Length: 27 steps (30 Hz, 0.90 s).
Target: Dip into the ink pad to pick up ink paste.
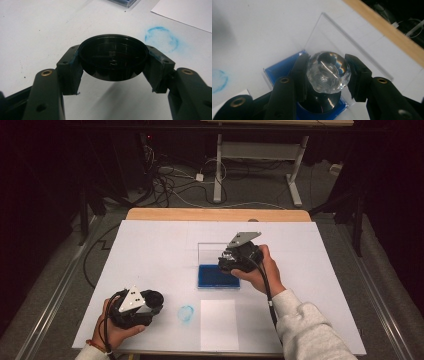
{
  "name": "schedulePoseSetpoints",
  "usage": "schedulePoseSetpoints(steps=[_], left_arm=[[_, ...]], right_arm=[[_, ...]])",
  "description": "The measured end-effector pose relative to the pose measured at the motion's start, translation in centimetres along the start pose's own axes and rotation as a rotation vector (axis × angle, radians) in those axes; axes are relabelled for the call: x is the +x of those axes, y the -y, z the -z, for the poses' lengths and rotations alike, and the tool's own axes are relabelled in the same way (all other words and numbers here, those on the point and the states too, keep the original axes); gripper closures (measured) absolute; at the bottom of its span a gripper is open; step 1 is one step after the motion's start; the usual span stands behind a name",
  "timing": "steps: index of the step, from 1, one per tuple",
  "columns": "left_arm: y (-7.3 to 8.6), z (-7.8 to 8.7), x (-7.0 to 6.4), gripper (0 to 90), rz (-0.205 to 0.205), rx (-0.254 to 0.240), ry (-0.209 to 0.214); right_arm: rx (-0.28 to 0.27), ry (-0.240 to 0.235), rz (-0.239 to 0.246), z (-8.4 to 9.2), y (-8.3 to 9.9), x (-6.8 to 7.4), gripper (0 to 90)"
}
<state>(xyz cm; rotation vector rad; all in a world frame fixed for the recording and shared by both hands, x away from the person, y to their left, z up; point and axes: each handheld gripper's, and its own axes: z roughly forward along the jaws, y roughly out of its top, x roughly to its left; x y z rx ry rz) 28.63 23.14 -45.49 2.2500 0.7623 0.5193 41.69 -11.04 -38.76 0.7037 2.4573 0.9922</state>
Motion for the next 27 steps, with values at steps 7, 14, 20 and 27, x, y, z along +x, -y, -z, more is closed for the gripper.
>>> schedulePoseSetpoints(steps=[7,14,20,27], left_arm=[[0.1,0.0,0.0,36.7,0.001,0.001,0.004],[0.1,0.0,0.0,36.8,0.001,0.002,0.004],[0.1,-0.1,0.0,36.7,-0.001,0.005,0.007],[0.1,-0.1,0.0,36.7,-0.004,0.008,0.01]], right_arm=[[0.039,-0.022,0.005,-2.5,1.1,0.8,57.2],[0.065,-0.034,0.023,-3.5,1.3,1.6,57.2],[0.071,-0.029,0.04,-3.8,1.3,1.8,57.2],[0.047,-0.022,0.043,-3.7,2.0,2.1,57.1]])
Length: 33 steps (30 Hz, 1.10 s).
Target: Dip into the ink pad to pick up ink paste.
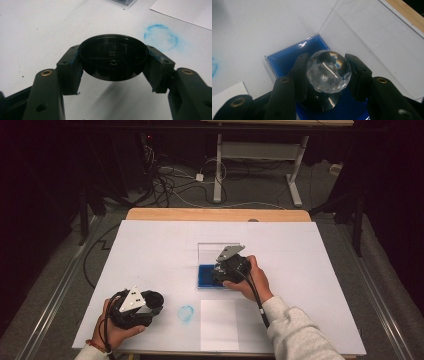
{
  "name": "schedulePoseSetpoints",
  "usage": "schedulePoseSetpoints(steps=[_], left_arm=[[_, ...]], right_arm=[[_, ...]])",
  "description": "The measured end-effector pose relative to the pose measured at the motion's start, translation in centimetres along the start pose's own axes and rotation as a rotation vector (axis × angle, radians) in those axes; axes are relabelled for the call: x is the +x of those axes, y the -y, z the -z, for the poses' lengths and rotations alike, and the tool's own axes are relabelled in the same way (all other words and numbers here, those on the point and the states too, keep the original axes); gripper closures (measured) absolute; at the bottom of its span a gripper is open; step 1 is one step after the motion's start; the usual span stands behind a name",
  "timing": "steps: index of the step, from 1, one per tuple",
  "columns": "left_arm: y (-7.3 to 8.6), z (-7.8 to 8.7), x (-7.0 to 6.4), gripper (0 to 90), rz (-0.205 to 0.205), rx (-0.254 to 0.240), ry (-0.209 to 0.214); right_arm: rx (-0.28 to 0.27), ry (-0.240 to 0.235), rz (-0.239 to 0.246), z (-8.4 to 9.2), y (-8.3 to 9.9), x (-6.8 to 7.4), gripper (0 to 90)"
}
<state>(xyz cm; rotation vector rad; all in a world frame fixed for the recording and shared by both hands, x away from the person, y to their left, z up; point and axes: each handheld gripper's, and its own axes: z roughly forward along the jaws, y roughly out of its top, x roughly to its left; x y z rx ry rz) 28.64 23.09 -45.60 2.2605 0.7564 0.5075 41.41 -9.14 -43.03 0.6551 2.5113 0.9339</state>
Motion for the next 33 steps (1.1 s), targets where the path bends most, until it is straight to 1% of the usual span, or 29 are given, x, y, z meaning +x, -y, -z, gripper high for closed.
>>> schedulePoseSetpoints(steps=[4,8,12,16,33], left_arm=[[-0.05,-0.11,-0.13,36.7,-0.004,0.005,0.004],[-0.06,-0.06,-0.11,36.7,-0.002,0.003,0.003],[-0.03,-0.07,-0.09,36.7,-0.003,0.004,0.005],[-0.04,-0.05,-0.09,36.7,-0.003,0.002,0.005],[-0.08,0.04,-0.12,36.8,-0.003,-0.003,0.004]], right_arm=[[-0.015,-0.01,-0.013,0.25,0.55,-0.09,57.1],[-0.016,-0.008,-0.009,0.17,0.55,-0.1,57.1],[-0.03,-0.028,-0.021,-0.01,0.61,-0.5,57.1],[-0.018,-0.016,-0.007,0.05,0.52,-0.31,57.1],[-0.015,-0.021,-0.017,0.05,0.51,-0.35,57.1]])
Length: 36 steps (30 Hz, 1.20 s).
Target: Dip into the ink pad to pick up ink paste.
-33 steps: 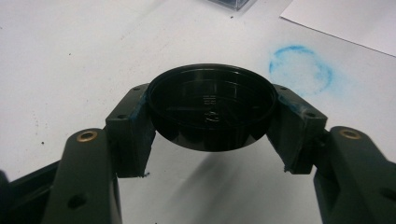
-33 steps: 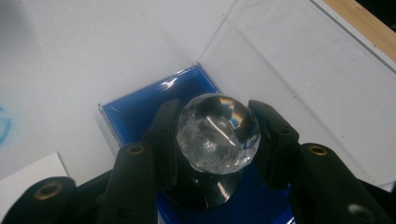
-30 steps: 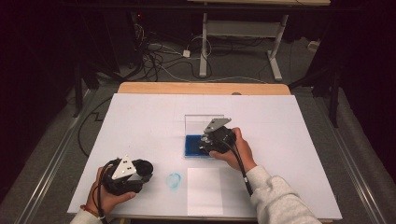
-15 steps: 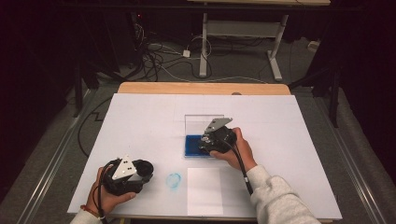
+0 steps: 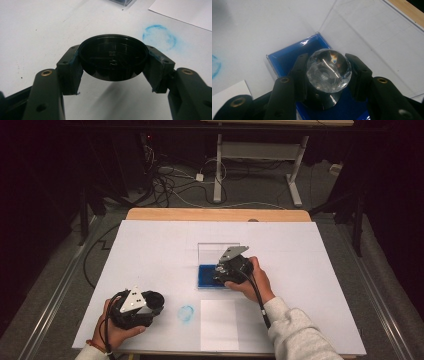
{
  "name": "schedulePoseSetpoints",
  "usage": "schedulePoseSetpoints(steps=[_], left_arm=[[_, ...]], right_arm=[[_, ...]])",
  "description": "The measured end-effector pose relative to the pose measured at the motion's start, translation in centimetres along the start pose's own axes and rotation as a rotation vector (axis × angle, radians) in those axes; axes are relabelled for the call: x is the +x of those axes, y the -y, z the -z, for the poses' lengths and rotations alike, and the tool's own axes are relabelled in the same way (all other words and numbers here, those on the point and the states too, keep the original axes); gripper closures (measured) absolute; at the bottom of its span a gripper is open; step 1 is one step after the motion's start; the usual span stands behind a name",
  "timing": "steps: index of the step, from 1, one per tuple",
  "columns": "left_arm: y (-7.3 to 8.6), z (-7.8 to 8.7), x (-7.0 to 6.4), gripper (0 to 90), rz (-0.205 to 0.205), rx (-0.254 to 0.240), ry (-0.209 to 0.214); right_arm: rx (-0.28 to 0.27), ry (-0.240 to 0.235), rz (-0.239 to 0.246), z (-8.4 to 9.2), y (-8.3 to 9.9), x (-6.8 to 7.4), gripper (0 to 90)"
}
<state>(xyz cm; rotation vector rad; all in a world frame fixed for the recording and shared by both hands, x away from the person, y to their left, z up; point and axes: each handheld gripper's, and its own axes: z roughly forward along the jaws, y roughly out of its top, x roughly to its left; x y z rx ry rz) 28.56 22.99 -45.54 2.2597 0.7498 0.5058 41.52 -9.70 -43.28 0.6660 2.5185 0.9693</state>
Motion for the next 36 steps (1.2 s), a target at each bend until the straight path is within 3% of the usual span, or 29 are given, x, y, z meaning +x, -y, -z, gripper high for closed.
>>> schedulePoseSetpoints(steps=[19,24,36], left_arm=[[0.04,-0.01,0.09,36.8,0.005,0.004,0.008],[0.04,-0.08,0.07,36.8,0.006,0.005,0.01],[0.1,-0.02,0.16,36.8,0.012,0.003,0.006]], right_arm=[[-0.005,-0.007,-0.017,0.17,0.21,-0.12,57.1],[0.009,0.01,-0.006,0.03,-0.14,0.14,57.1],[-0.013,0.031,-0.047,0.39,0.03,0.04,57.1]])
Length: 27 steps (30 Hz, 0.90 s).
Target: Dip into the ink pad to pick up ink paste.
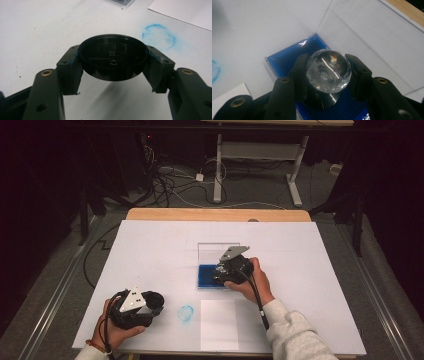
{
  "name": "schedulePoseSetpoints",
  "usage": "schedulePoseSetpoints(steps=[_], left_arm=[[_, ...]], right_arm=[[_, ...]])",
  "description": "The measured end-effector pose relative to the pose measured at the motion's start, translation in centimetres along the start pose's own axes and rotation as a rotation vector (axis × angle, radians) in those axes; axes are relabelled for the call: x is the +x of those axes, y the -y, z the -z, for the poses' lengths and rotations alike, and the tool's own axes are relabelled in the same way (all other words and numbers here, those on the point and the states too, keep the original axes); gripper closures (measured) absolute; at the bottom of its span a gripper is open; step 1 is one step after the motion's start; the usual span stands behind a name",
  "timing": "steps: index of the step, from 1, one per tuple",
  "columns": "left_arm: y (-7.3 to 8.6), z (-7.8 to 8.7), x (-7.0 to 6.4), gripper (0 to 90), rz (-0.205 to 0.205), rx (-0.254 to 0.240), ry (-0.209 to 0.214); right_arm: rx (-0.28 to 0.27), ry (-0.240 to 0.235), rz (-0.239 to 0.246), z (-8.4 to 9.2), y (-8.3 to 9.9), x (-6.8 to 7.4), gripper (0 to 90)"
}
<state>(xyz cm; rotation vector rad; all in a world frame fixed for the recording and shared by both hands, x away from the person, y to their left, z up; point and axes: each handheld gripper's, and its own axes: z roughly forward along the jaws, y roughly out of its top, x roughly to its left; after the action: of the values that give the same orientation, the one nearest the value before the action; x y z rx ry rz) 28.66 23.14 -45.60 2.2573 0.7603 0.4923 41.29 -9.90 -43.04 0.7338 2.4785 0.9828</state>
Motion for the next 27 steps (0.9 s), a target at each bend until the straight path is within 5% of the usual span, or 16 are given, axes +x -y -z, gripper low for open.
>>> schedulePoseSetpoints(steps=[5,27], left_arm=[[0.0,-0.2,0.0,36.8,0.005,0.006,0.002],[-0.2,0.0,-0.1,36.8,-0.022,0.011,-0.009]], right_arm=[[-0.128,-0.006,-0.054,2.1,0.3,-0.7,57.2],[-0.237,-0.004,-0.035,7.4,-0.2,-1.1,57.1]])
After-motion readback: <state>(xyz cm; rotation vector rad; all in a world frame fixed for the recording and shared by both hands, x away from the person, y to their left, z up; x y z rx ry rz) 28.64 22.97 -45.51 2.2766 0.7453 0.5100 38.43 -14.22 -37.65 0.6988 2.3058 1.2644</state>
